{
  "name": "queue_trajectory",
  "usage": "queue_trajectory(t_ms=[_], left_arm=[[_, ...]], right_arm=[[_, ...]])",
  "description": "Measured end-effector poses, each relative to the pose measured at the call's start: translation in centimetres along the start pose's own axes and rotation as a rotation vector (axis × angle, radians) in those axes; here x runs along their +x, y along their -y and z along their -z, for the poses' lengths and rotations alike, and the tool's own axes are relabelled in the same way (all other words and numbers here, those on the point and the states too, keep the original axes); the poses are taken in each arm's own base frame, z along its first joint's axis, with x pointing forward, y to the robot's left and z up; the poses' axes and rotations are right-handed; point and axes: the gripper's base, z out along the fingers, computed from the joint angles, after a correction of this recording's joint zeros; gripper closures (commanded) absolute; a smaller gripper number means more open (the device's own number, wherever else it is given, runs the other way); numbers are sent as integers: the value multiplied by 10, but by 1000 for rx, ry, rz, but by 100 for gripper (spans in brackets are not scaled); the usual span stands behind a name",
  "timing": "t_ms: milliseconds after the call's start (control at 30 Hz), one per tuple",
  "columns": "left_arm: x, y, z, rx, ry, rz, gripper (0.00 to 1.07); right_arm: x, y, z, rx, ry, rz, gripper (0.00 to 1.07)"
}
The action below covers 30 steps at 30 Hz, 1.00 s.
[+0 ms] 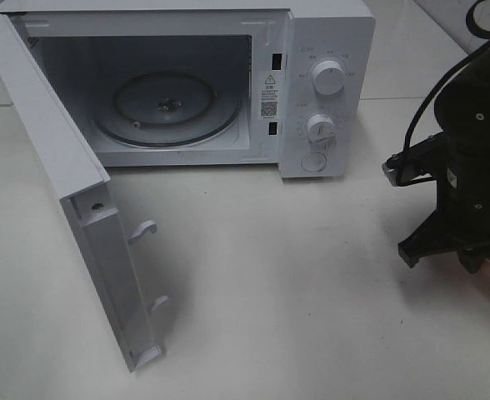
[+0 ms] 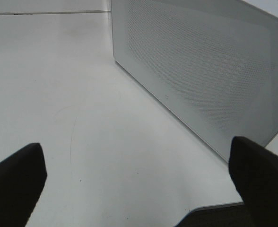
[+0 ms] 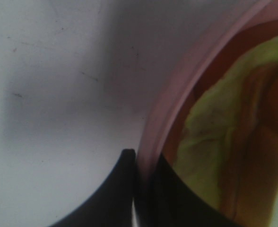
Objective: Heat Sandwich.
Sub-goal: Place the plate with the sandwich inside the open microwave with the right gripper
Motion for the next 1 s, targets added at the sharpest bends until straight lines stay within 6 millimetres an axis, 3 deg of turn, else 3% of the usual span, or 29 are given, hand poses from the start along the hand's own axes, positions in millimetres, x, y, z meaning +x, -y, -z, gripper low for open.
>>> queue_trajectory(t_ms=[1000], left_arm=[[0,0,0,0,0,0,9]], right_arm=[[33,-43,66,68,84,193,107]])
